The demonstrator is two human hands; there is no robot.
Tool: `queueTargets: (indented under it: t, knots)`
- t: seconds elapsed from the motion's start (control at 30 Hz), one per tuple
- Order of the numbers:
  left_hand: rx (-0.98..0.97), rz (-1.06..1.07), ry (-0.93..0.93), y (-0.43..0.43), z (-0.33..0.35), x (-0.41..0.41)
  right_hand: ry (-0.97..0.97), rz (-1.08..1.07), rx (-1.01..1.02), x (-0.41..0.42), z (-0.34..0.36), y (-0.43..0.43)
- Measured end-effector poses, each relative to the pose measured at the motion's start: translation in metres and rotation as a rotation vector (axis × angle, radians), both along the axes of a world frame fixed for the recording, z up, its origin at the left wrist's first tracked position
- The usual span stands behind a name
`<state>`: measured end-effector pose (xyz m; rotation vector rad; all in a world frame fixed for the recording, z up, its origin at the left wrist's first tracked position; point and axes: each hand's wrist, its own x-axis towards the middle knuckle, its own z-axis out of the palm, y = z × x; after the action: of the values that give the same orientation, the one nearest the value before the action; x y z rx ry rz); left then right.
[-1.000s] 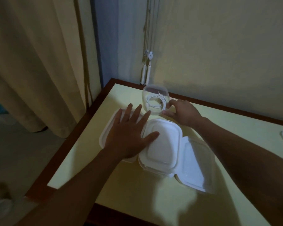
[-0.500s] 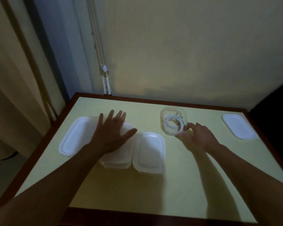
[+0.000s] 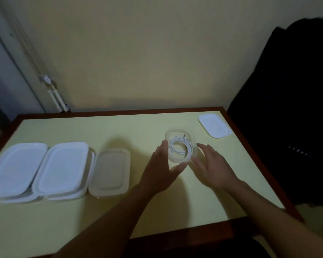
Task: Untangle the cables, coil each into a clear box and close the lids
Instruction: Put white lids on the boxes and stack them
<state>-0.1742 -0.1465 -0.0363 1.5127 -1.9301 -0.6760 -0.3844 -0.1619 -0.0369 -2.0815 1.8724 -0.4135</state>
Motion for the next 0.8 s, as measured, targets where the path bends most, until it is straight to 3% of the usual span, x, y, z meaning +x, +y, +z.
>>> queueTargets:
  t: [0.07, 0.13, 0.2, 0.37, 0.57, 0.8]
  knots:
    - [0.110, 0.059, 0.087, 0.008, -0.018, -0.012, 0.005, -0.042, 0.005, -0.012, -0.011, 0.002]
    - [0.180, 0.142, 0.052, 0.017, -0.039, -0.016, 0.116, -0.031, -0.006, -0.026, -0.030, -0.002]
    - [0.122, 0.190, -0.028, 0.023, -0.053, -0.018, 0.176, -0.057, -0.006, -0.035, -0.051, -0.007]
    - [0.029, 0.223, -0.005, 0.004, -0.059, -0.017, 0.147, -0.163, -0.113, -0.040, -0.065, -0.036]
    - [-0.065, 0.196, -0.048, -0.023, -0.063, -0.015, 0.250, -0.289, -0.157, -0.042, -0.066, -0.081]
    - [-0.142, 0.175, -0.129, -0.040, -0.065, -0.014, 0.278, -0.273, -0.274, -0.043, -0.068, -0.097]
